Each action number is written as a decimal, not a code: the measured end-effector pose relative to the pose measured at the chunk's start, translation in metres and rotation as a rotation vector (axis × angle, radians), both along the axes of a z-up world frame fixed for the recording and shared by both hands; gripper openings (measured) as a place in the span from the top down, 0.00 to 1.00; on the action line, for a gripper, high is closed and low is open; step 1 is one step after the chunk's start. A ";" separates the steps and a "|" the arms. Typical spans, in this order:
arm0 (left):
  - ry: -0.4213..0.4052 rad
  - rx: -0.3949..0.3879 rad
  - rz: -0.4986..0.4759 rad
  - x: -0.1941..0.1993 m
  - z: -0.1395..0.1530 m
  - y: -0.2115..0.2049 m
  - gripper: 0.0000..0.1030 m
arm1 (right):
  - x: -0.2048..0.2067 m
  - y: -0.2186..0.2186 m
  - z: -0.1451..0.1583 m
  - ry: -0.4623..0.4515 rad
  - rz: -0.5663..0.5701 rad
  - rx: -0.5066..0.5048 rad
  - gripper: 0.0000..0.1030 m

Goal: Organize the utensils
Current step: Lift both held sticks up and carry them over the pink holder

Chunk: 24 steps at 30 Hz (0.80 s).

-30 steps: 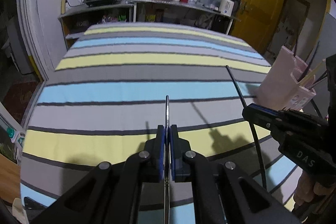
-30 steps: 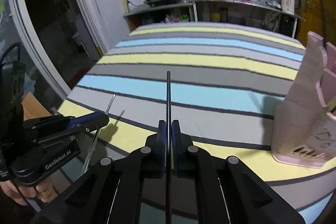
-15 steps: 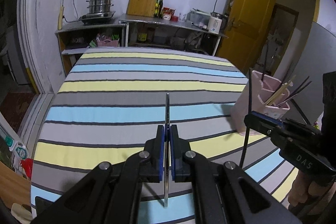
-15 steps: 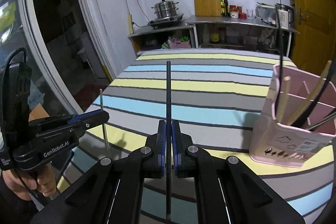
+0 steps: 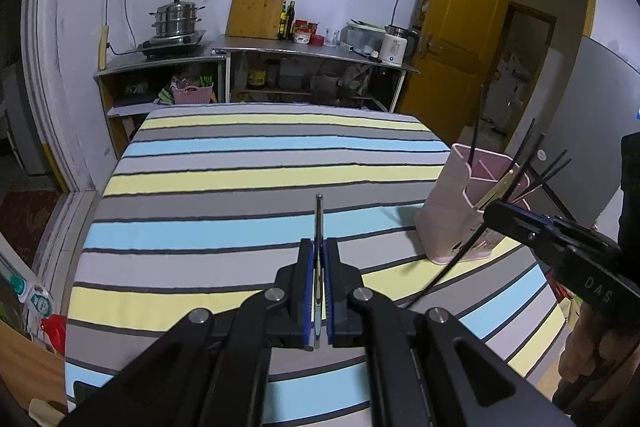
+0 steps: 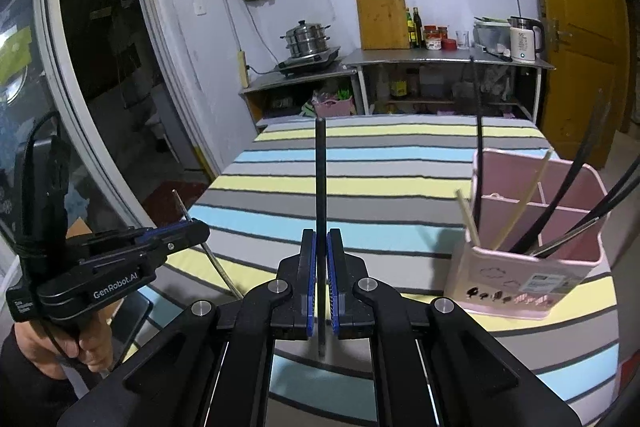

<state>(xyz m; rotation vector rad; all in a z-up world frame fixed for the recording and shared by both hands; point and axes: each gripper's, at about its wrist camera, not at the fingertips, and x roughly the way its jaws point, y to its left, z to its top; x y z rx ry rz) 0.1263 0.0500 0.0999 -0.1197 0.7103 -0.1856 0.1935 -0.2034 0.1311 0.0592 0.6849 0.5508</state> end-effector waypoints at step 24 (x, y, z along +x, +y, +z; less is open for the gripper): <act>0.027 -0.056 -0.039 0.023 -0.006 -0.002 0.95 | -0.004 -0.077 0.008 -0.020 -0.152 0.035 0.95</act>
